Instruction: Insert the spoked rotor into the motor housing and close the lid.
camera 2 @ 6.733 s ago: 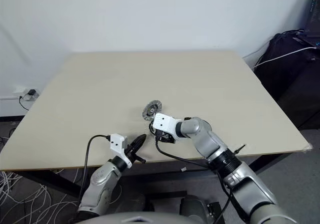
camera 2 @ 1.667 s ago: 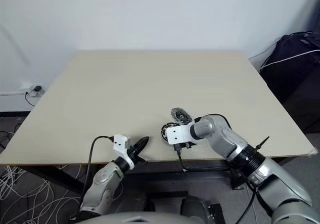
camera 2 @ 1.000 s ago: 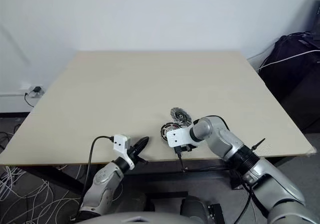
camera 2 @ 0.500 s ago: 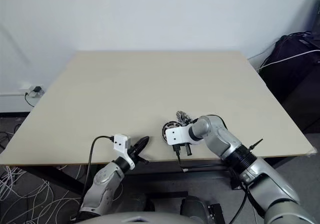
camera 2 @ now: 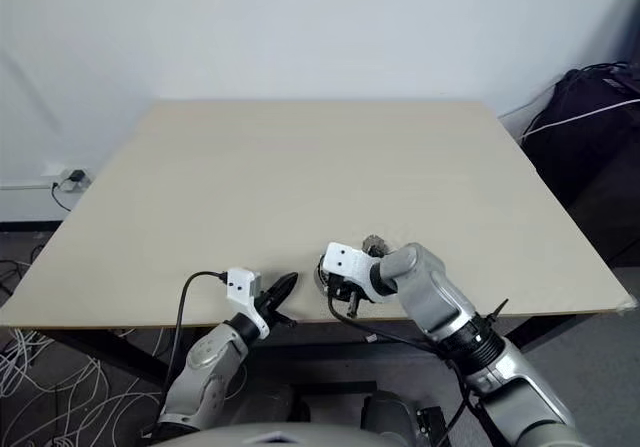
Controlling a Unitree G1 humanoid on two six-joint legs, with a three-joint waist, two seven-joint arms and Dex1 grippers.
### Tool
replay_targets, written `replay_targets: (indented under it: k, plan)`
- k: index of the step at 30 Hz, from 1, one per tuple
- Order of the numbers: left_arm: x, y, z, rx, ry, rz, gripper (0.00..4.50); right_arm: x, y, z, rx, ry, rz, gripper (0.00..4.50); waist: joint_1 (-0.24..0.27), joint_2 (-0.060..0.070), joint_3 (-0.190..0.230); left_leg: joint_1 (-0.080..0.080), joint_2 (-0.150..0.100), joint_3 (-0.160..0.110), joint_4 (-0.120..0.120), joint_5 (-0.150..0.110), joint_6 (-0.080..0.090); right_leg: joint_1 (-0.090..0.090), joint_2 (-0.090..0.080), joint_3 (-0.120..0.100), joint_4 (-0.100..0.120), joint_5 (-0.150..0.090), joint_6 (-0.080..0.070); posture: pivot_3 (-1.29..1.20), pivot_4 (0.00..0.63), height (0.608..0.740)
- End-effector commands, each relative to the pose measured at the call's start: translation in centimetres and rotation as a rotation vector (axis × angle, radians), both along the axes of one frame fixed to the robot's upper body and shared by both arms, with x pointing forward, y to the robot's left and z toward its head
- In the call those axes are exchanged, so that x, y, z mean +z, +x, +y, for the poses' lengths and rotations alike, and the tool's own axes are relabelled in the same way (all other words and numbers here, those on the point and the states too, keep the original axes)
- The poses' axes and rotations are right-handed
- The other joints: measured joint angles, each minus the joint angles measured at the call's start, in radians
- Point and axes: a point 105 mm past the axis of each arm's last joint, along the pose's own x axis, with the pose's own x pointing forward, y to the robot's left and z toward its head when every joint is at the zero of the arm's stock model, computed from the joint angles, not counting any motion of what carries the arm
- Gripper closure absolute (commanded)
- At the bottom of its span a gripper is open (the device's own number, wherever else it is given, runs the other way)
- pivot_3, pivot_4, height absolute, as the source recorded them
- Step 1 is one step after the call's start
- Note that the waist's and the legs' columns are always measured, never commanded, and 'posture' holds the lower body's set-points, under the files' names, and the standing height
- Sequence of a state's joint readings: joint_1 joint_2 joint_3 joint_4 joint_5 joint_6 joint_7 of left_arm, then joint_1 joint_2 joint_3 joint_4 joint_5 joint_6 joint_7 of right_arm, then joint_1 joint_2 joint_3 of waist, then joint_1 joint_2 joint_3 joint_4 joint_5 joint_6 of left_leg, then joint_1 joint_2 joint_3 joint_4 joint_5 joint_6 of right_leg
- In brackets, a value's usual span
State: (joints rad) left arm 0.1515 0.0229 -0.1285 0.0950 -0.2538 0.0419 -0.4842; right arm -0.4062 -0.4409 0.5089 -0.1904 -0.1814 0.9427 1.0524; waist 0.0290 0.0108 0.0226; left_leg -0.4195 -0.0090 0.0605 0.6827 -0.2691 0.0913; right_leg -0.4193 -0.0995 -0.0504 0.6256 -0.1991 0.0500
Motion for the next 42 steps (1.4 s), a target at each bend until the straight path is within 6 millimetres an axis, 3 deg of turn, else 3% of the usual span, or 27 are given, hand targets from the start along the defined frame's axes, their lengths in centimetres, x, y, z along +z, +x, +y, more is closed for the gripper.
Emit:
replay_targets:
  k: [1, 12, 32, 33, 38, 42]
  plan:
    - [1.4, 0.5, -0.5, -0.019, -0.023, -0.051, 4.5, 2.0, 1.4, 0.4, -0.087, 0.039, -0.072, 4.4, 0.0, 0.0, 0.0, 0.0, 0.0, 0.0, 0.0, 0.0, 0.0, 0.0, 0.0, 0.0, 0.0, 0.0, 0.0, 0.0, 0.0, 0.74]
    - [1.2, 0.5, -0.3, -0.005, -0.024, -0.049, 4.5, 1.7, 4.0, 1.1, -0.216, 0.043, -0.106, 4.4, -0.004, 0.001, 0.0, -0.008, 0.0, 0.0, 0.0, 0.001, -0.001, -0.008, 0.001, 0.0, 0.001, 0.001, -0.001, 0.0, 0.0, 0.74]
    - [0.9, 0.5, -0.3, -0.01, -0.028, -0.042, 4.5, 2.0, 1.9, 2.4, -0.114, 0.088, -0.03, 4.4, -0.011, 0.001, -0.001, -0.009, -0.001, 0.0, 0.001, 0.001, -0.001, -0.009, 0.002, -0.001, 0.001, 0.001, -0.001, 0.0, 0.0, 0.74]
    - [0.9, 0.5, -0.2, -0.01, -0.028, -0.042, 4.5, 2.0, 1.9, 2.4, -0.114, 0.089, -0.03, 3.65, -0.011, 0.001, -0.001, -0.009, 0.0, 0.0, 0.001, 0.001, 0.0, -0.009, 0.002, -0.001, 0.001, 0.001, -0.001, 0.0, 0.0, 0.74]
    - [0.8, 0.6, -0.2, -0.006, -0.027, -0.042, 4.5, 2.3, 1.4, 3.0, -0.07, 0.113, -0.031, 2.17, -0.01, 0.001, -0.001, -0.009, -0.001, 0.0, 0.002, 0.001, 0.0, -0.008, 0.003, -0.001, 0.001, 0.001, -0.001, 0.0, 0.0, 0.74]
    - [0.8, 0.6, -0.1, -0.005, -0.026, -0.042, 4.5, 3.0, 1.0, 3.7, -0.039, 0.156, -0.028, 2.17, -0.01, 0.001, -0.001, -0.009, -0.001, 0.0, 0.003, 0.001, 0.0, -0.008, 0.003, -0.001, 0.001, 0.001, -0.001, 0.0, 0.0, 0.74]
